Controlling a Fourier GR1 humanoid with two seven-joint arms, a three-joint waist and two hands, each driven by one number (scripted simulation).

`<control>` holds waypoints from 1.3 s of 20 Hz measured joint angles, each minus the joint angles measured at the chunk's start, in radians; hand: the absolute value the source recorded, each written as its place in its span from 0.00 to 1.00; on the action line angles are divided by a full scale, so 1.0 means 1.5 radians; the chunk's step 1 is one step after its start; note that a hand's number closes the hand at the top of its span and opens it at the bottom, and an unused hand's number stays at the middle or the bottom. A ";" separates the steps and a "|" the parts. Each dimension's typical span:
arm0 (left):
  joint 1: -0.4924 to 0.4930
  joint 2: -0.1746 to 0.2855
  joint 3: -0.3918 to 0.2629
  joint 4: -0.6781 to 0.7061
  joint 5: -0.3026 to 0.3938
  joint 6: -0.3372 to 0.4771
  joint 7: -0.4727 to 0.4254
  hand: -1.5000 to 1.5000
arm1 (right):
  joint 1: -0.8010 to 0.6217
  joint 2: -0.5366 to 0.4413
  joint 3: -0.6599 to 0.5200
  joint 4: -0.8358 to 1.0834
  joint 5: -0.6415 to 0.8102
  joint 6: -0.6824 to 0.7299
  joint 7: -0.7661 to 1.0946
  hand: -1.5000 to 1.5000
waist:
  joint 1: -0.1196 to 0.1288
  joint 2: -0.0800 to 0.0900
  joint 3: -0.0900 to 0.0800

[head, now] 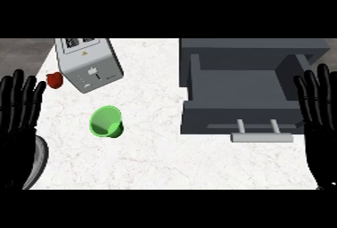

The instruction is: Pick up the cup, place it into the drawer and close the drawer

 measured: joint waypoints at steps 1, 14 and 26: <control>0.000 0.001 0.000 0.005 0.008 -0.009 -0.009 0.00 | 0.003 0.003 0.004 -0.003 0.003 -0.001 0.000 0.00 | 0.000 0.003 0.001; -0.061 0.067 0.068 0.200 0.310 -0.213 0.019 0.00 | 0.003 -0.033 0.004 0.042 -0.044 0.071 0.048 0.00 | -0.003 0.016 0.004; -0.150 0.086 0.095 0.515 0.224 -0.270 -0.110 0.00 | -0.080 -0.040 -0.035 0.135 -0.056 0.100 0.035 0.00 | -0.003 0.016 0.004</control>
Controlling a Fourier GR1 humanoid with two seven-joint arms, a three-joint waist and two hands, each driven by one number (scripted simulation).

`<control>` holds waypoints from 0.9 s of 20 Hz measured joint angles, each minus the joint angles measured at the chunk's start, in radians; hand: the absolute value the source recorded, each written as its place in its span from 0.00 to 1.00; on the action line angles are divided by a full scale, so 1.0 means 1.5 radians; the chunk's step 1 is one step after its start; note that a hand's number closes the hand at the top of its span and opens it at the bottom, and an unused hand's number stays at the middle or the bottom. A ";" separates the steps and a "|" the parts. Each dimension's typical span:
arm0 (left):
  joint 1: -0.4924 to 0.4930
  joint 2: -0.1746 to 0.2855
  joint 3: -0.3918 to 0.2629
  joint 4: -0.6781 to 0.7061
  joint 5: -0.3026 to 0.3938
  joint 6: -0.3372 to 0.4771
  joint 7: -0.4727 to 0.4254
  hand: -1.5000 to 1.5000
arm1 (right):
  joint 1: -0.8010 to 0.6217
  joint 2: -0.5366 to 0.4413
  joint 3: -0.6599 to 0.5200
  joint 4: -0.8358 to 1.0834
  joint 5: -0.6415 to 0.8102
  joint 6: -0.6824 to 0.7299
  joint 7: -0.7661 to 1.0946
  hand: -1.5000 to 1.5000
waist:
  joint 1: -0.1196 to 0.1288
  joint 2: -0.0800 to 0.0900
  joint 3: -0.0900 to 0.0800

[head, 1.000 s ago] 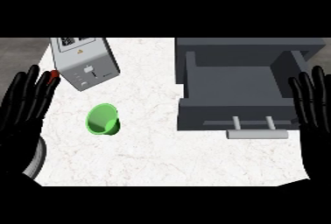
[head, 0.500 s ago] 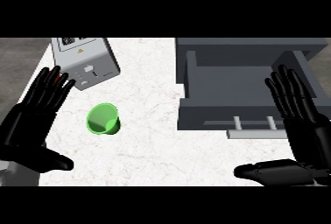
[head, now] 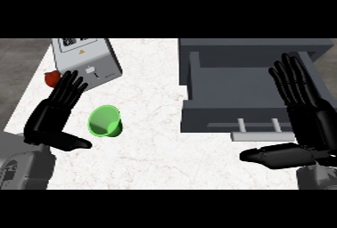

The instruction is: Pick up the cup, place it into the drawer and close the drawer

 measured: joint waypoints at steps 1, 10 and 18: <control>0.000 0.000 0.000 0.015 -0.009 0.000 -0.010 0.00 | -0.001 -0.004 -0.009 0.005 -0.003 0.005 -0.005 0.00 | 0.000 0.000 0.000; -0.042 0.036 0.022 0.267 -0.098 -0.025 -0.177 0.00 | -0.023 -0.004 -0.018 0.012 0.001 0.011 -0.001 0.00 | -0.002 0.001 0.000; -0.120 0.040 0.022 0.512 -0.178 -0.003 -0.339 0.00 | -0.062 -0.015 -0.040 0.015 -0.019 0.018 0.033 0.00 | -0.006 0.002 -0.001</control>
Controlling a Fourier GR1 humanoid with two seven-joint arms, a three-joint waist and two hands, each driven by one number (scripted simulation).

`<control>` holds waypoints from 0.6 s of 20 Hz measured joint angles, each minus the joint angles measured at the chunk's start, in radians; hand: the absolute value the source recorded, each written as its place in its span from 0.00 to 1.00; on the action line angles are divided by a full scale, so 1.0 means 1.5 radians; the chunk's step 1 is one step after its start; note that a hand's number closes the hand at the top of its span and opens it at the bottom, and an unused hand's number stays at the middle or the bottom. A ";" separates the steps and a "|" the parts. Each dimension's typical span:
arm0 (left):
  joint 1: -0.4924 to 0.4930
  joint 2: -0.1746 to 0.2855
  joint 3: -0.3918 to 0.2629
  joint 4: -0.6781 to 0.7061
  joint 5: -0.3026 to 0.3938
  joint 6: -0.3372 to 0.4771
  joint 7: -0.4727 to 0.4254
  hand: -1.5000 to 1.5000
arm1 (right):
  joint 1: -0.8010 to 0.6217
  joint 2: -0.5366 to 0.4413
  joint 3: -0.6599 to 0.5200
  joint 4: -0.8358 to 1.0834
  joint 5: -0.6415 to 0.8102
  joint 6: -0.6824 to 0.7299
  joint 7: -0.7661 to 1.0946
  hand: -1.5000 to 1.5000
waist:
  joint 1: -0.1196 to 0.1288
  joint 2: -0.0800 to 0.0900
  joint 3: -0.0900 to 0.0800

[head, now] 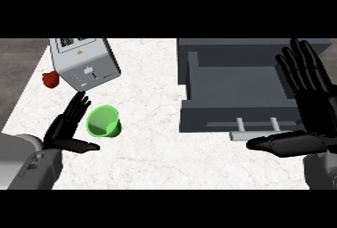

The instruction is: Pick up the cup, place it into the drawer and close the drawer

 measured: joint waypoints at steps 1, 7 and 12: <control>-0.010 0.002 0.001 0.035 -0.009 0.002 -0.024 0.00 | 0.003 0.000 0.000 -0.001 -0.002 0.003 -0.001 0.00 | -0.001 0.000 0.000; -0.058 0.009 0.007 0.174 -0.043 0.035 -0.106 0.00 | -0.014 -0.007 -0.012 0.005 -0.013 0.009 0.010 0.00 | -0.007 0.003 -0.001; -0.073 0.005 0.011 0.221 -0.052 0.050 -0.146 0.00 | -0.006 -0.001 -0.005 0.000 -0.004 0.009 0.003 0.00 | -0.010 0.004 -0.001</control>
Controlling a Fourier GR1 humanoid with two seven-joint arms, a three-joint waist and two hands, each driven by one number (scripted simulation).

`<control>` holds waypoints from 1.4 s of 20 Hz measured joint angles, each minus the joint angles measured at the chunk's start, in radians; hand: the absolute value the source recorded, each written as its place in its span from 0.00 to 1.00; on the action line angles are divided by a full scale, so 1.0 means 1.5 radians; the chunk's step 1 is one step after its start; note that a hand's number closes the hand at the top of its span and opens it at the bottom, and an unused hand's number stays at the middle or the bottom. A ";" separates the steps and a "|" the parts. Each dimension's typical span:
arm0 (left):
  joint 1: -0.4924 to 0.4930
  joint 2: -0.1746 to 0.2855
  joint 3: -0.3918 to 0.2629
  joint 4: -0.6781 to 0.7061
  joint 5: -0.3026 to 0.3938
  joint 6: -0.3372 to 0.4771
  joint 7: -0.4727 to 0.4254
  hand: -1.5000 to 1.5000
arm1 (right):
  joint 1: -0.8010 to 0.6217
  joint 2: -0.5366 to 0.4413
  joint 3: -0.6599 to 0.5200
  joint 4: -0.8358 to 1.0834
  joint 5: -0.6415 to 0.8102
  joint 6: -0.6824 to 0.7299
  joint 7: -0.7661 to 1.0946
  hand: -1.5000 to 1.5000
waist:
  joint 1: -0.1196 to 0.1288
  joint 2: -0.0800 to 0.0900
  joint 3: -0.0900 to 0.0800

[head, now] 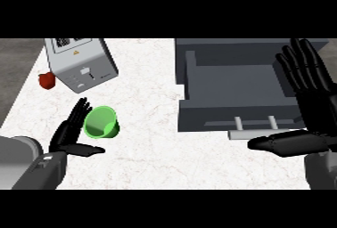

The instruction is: Pick up the cup, place it into the drawer and close the drawer

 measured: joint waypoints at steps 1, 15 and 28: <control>0.003 -0.001 0.000 0.006 -0.002 0.003 -0.009 0.00 | 0.005 -0.002 -0.001 -0.010 -0.007 0.004 0.007 0.00 | -0.002 0.001 0.000; -0.025 -0.022 -0.002 0.044 -0.019 0.015 -0.049 0.00 | -0.024 -0.011 -0.013 0.010 -0.016 0.011 0.016 0.00 | -0.009 0.005 -0.001; -0.033 -0.061 -0.006 0.004 -0.023 0.028 -0.092 1.00 | -0.027 -0.022 -0.021 0.017 -0.014 0.016 0.020 0.00 | -0.007 0.005 -0.001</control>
